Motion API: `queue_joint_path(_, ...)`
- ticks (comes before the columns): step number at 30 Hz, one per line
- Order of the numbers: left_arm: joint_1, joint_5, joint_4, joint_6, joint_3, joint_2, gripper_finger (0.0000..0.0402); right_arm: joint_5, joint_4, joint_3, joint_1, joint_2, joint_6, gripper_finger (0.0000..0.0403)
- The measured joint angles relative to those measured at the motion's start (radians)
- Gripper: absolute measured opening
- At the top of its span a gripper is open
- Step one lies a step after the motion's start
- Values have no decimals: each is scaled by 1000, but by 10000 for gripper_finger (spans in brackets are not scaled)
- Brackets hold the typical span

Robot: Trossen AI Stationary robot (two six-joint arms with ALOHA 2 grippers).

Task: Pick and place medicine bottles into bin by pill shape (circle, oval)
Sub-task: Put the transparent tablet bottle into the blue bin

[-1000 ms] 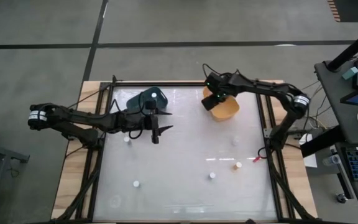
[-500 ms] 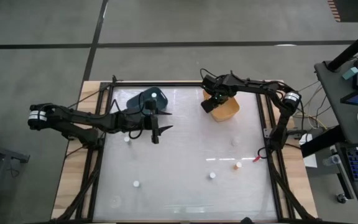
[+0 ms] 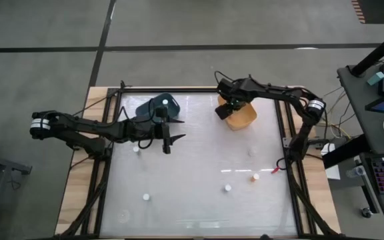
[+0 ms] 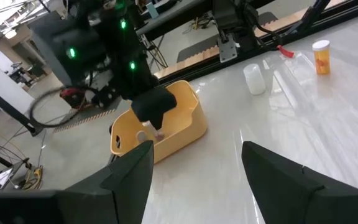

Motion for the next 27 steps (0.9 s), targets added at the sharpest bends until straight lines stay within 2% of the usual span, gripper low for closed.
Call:
queue_joint_path(10, 0, 0, 0, -3, 0, 0, 228, 4, 30, -28, 147, -168, -3, 166)
queue_joint_path(15, 0, 0, -1, -9, 0, 0, 228, 74, 83, -66, 260, -242, -4, 166)
queue_joint_path(27, 0, 0, -1, -39, 0, 0, 228, 106, 339, -292, 445, -415, 17, 167)
